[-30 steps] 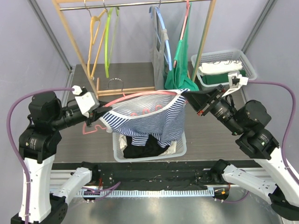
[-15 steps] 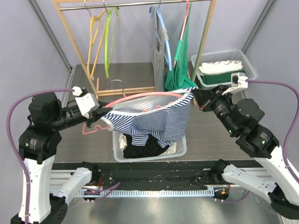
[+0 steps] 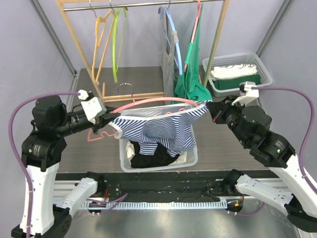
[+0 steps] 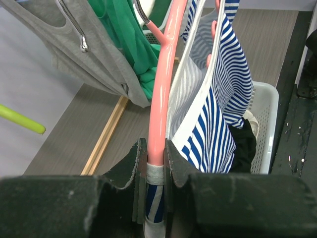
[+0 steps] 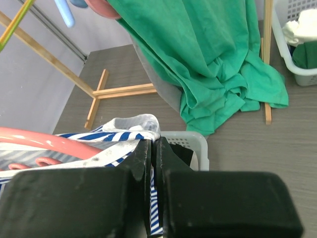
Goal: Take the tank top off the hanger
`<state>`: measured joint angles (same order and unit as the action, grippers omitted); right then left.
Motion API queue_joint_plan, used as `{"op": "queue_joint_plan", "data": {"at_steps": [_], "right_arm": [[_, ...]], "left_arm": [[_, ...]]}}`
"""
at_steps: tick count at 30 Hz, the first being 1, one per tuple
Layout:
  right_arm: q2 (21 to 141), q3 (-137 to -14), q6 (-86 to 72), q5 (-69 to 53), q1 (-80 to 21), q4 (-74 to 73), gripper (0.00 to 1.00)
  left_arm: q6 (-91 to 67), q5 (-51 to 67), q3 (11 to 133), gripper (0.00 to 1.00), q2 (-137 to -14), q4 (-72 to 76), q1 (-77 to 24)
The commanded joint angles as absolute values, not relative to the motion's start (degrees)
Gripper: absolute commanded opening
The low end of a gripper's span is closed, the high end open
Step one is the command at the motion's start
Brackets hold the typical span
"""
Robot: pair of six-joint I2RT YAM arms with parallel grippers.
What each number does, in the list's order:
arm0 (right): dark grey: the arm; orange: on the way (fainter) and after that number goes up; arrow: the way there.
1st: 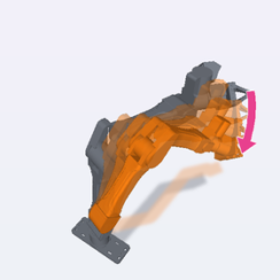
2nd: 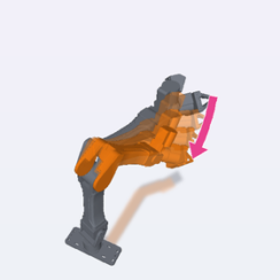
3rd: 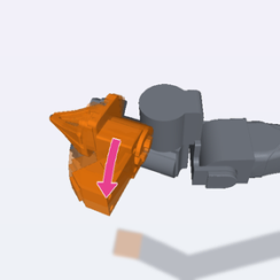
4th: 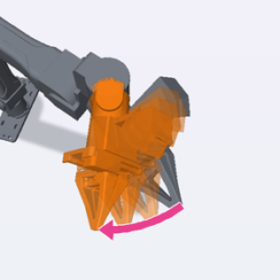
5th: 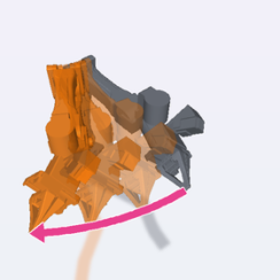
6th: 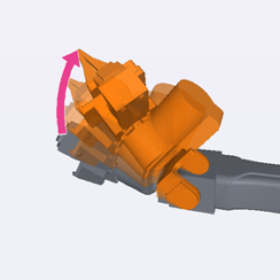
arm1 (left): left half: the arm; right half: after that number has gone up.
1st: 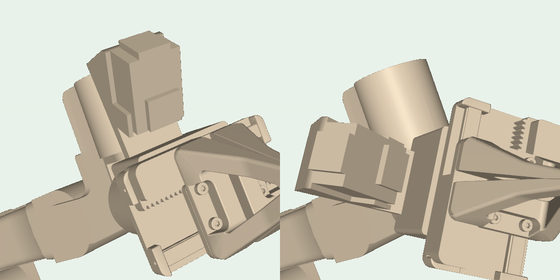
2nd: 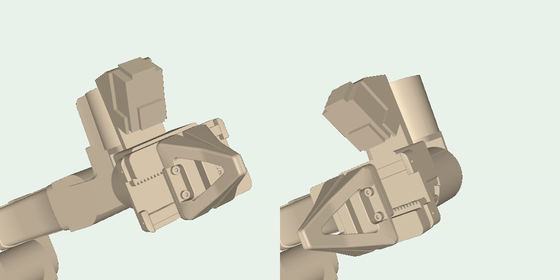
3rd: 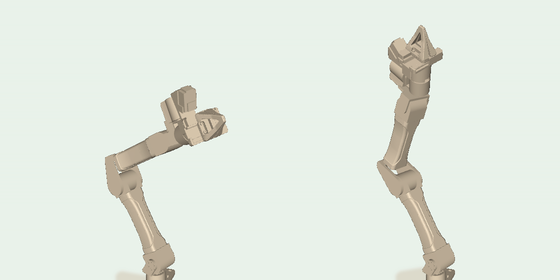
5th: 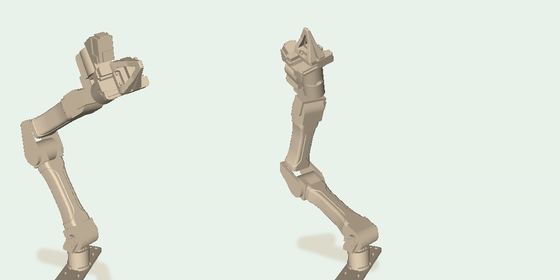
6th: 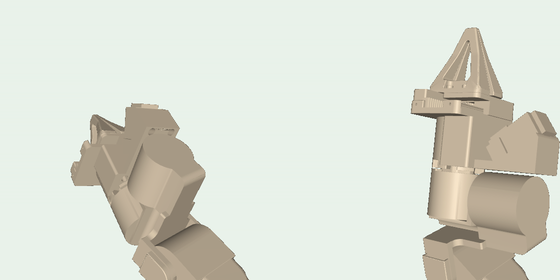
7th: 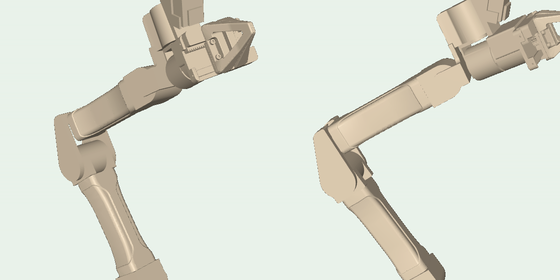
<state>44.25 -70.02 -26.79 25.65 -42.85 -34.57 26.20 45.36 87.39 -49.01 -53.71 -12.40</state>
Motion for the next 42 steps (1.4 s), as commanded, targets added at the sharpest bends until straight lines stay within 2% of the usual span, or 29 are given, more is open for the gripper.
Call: {"op": "queue_joint_plan", "data": {"at_steps": [1,13,19,21,23,25,26,28,30,36,39,42], "right_arm": [[41.84,-68.3,-27.68,34.19,-41.92,-40.69,0.01],[42.62,-62.05,-28.83,28.49,-41.84,-40.35,0.01],[41.31,-59.32,-23.92,14.96,-41.92,-31.91,0.01],[41.57,-60.99,-18.13,13.63,-41.84,-33.3,0.24],[41.49,-64.24,-14.78,13.97,-41.92,-35.41,0.4],[40.7,-66.17,-12.31,12.59,-41.92,-36.47,0.47],[39.74,-66.44,-12.04,11.44,-41.84,-36.47,0.58],[38.76,-67.32,-10.82,8.02,-41.84,-36.65,0.65],[37.88,-68.37,-8.8,2.91,-41.92,-37.52,0.69],[35.34,-74.61,-5.71,0.79,-41.75,-35.79,0.72],[34.89,-75.85,-3.87,-2.1,-41.75,-31.57,0.76],[37.61,-78.65,-2.2,-6.48,-41.92,-30.67,0.76]], "left_arm": [[25.49,45.09,89.03,0.0,-47.72,-48.78,-12.13],[23.12,46.23,90.26,0.0,-48.16,-47.46,-12.13],[19.07,47.46,89.48,0.0,-48.6,-44.65,-12.04],[19.16,46.59,88.51,0.0,-48.69,-44.21,-12.13],[20.56,45.36,86.84,0.0,-48.6,-44.3,-12.13],[23.11,45.26,84.56,0.0,-48.25,-44.3,-12.13],[23.46,45.18,84.29,0.0,-48.34,-44.3,-12.13],[23.73,45.44,84.81,0.0,-49.39,-44.3,-12.13],[23.99,45.96,85.78,0.0,-50.09,-44.3,-12.13],[23.64,47.37,87.89,0.0,-52.03,-42.36,-12.3],[25.31,52.02,88.07,0.0,-52.21,-43.06,-12.39],[29.79,57.56,90.6,0.0,-53.08,-49.71,-12.83]]}}
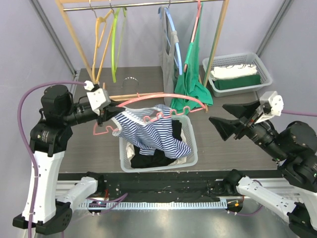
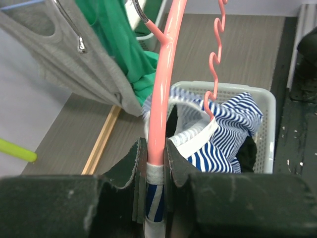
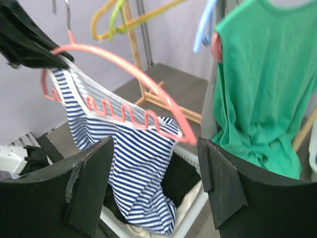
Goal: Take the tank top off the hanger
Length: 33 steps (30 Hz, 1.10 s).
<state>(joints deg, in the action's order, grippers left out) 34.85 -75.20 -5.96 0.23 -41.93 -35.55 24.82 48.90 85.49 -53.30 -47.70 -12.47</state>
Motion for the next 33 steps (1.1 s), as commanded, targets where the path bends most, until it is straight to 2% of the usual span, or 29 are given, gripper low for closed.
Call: {"op": "queue_joint_plan", "data": {"at_steps": [1,8,17,19,23,27,29,33], "right_arm": [[39.79,-80.05,-2.02,-8.24,-41.92,-30.67,0.76],[46.84,-84.28,0.95,-23.1,-41.92,-34.79,0.72],[51.41,-87.8,1.5,-36.55,-41.84,-40.16,0.68],[51.33,-87.71,1.32,-36.3,-41.84,-40.17,0.68],[50.28,-88.42,0.45,-24.22,-41.92,-37.8,0.68],[49.83,-87.89,-3.42,-20.48,-41.84,-33.14,0.69],[50.45,-87.28,-4.83,-23.01,-41.92,-32.35,0.69],[52.2,-84.56,-6.24,-37.23,-41.84,-31.99,0.69]], "left_arm": [[30.66,58.79,91.05,0.0,-53.26,-51.49,-12.92],[34.88,68.01,90.26,0.0,-51.33,-55.37,-13.1],[40.42,66.36,88.25,0.0,-51.15,-56.43,-13.01],[43.76,64.87,87.72,0.0,-51.24,-57.91,-13.01],[50.44,63.28,86.75,0.0,-51.33,-62.31,-13.27],[53.87,61.96,86.22,0.0,-50.98,-64.25,-13.54],[54.4,61.96,86.48,0.0,-51.24,-64.34,-13.8],[53.79,62.93,88.06,0.0,-52.03,-64.25,-13.71]]}}
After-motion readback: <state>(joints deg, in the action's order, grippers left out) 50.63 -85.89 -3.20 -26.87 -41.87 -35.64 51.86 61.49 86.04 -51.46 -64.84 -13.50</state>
